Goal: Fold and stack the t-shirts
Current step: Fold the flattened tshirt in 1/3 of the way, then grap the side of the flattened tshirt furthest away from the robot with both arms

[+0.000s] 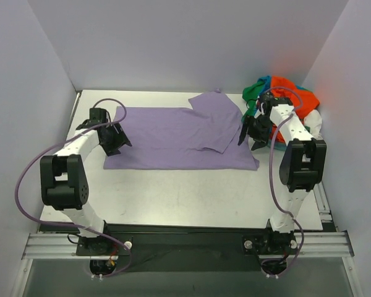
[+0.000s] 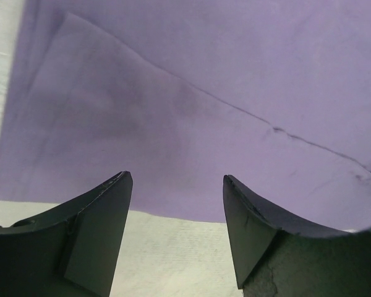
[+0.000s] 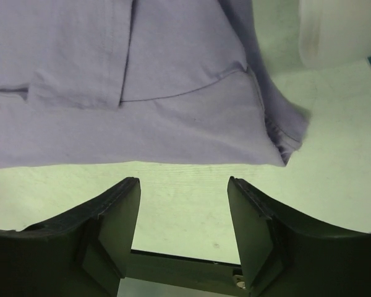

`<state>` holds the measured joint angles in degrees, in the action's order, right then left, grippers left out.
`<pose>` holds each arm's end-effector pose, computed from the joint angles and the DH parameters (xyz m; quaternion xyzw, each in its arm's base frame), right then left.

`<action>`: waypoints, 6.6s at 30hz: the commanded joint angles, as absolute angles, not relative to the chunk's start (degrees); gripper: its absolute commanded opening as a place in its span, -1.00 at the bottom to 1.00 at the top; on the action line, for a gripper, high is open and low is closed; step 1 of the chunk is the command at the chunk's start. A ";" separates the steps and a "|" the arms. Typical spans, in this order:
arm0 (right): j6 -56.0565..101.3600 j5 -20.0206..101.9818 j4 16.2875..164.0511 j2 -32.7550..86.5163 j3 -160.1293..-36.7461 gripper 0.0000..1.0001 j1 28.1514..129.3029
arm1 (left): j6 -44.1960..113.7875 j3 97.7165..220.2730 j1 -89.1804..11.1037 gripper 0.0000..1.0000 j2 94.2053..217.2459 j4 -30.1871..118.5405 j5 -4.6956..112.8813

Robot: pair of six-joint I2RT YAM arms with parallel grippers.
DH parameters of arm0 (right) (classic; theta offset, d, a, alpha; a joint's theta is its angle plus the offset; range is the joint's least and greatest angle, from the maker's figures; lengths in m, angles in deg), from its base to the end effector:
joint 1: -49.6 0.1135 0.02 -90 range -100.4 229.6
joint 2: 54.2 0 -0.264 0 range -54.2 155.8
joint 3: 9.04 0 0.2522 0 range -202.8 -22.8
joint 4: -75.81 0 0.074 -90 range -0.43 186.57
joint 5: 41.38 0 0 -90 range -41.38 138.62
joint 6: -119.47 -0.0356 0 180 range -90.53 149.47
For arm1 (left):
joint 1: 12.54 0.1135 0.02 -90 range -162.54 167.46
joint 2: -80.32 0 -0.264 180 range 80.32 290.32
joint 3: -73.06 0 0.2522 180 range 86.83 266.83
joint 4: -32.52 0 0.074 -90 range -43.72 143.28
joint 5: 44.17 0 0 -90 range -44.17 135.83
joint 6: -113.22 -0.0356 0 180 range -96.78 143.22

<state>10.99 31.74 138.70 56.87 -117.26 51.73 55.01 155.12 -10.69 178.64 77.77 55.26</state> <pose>0.4105 0.0256 0.2488 0.1070 0.9616 0.1784 0.1788 0.3524 0.0055 0.2082 -0.2602 0.9305 -0.1403 0.2163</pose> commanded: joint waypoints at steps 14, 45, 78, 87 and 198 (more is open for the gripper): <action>12.24 36.49 132.82 61.81 -111.31 0.05 52.06 | 61.19 147.66 -9.38 0.45 183.15 69.40 53.57; 6.44 40.01 132.55 47.59 -80.56 0.03 56.19 | 53.89 130.34 -1.38 0.58 169.36 73.53 50.58; 8.37 36.32 124.47 51.44 -93.56 -0.11 80.80 | 47.83 129.80 -9.20 0.61 143.51 81.26 48.38; 8.64 37.99 123.15 52.85 -92.85 -0.27 81.15 | 47.04 129.89 -9.20 0.61 145.36 80.65 48.73; -1.29 36.67 122.44 33.61 -64.82 0.33 68.94 | 77.00 107.66 -22.03 0.62 133.23 79.59 47.68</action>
<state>-0.20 35.65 115.44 33.52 -68.36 69.39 75.20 109.50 -21.40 133.75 72.28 49.10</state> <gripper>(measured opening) 0.665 0.808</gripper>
